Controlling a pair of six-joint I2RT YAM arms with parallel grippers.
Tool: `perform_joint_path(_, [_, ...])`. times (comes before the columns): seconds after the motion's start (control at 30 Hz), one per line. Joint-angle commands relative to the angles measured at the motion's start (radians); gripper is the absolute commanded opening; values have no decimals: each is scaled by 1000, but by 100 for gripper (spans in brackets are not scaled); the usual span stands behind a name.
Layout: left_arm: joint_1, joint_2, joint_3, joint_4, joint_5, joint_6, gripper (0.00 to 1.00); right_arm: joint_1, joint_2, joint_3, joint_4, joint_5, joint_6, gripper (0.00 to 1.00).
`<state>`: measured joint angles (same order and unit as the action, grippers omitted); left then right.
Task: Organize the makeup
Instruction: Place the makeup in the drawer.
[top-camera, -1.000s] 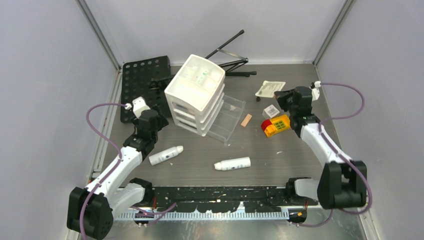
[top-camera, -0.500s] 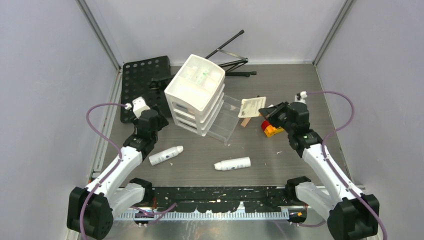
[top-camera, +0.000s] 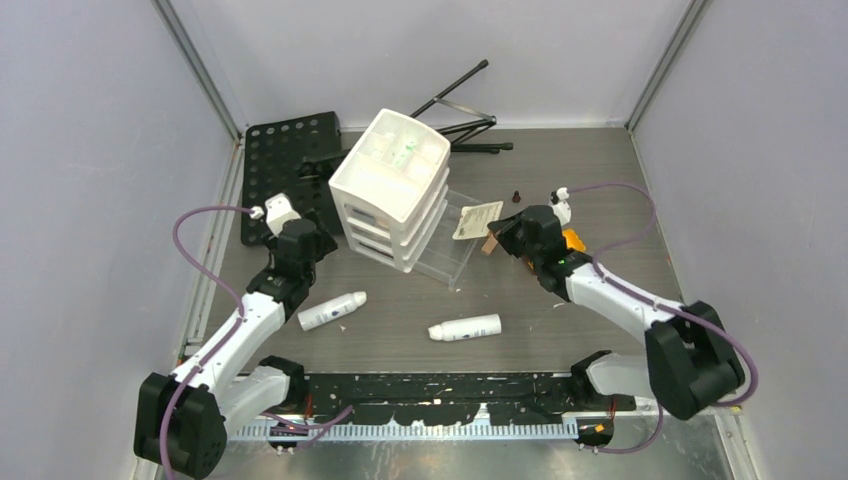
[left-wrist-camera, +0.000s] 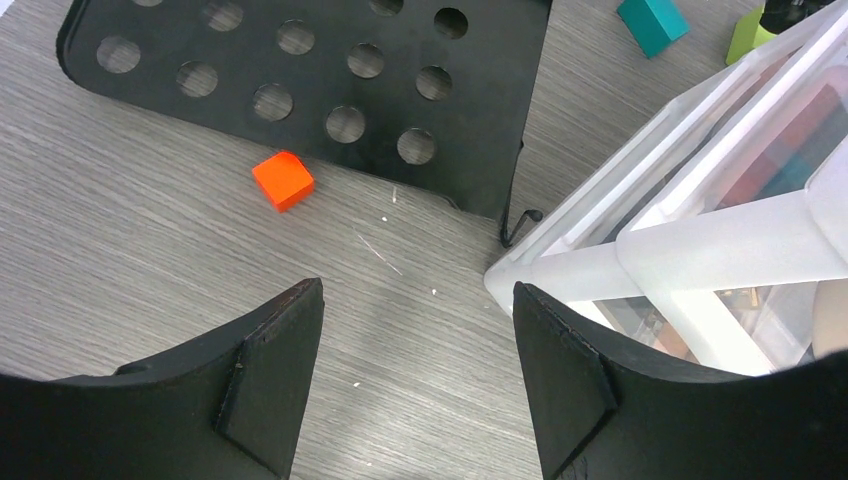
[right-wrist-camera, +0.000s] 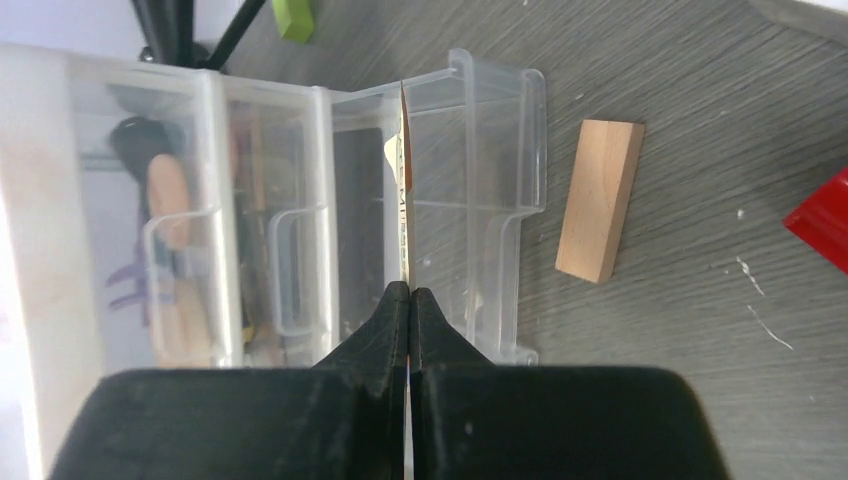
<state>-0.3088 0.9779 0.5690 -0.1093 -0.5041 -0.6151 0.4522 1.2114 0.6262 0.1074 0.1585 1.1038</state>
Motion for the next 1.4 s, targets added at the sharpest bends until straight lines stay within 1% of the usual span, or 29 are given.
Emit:
perform_joint_path(0.0, [-4, -5, 32, 39, -18, 13, 71, 33, 116, 52, 167, 91, 58, 0])
perform_joint_path(0.07, [-4, -7, 31, 39, -18, 13, 71, 54, 176, 79, 190, 111, 67, 0])
perform_joint_path(0.23, [-4, -12, 31, 38, -16, 13, 71, 103, 284, 129, 235, 217, 98, 0])
perform_joint_path(0.43, [-6, -21, 31, 35, -16, 14, 71, 135, 380, 197, 218, 298, 130, 0])
perform_joint_path(0.77, [-12, -32, 28, 34, -23, 15, 71, 161, 523, 310, 219, 315, 149, 1])
perform_joint_path(0.83, [-13, -36, 25, 37, -21, 15, 71, 164, 543, 328, 209, 313, 143, 7])
perform_joint_path(1.07, [-14, -38, 34, 26, -23, 16, 71, 168, 570, 358, 162, 287, 143, 39])
perform_joint_path(1.13, [-15, -32, 30, 34, -14, 9, 71, 169, 574, 363, 154, 262, 133, 43])
perform_joint_path(1.27, [-15, -14, 29, 46, -6, 12, 71, 169, 533, 330, 141, 247, 106, 44])
perform_joint_path(1.37, [-15, -9, 38, 32, -16, 16, 71, 168, 490, 330, 85, 257, 71, 45])
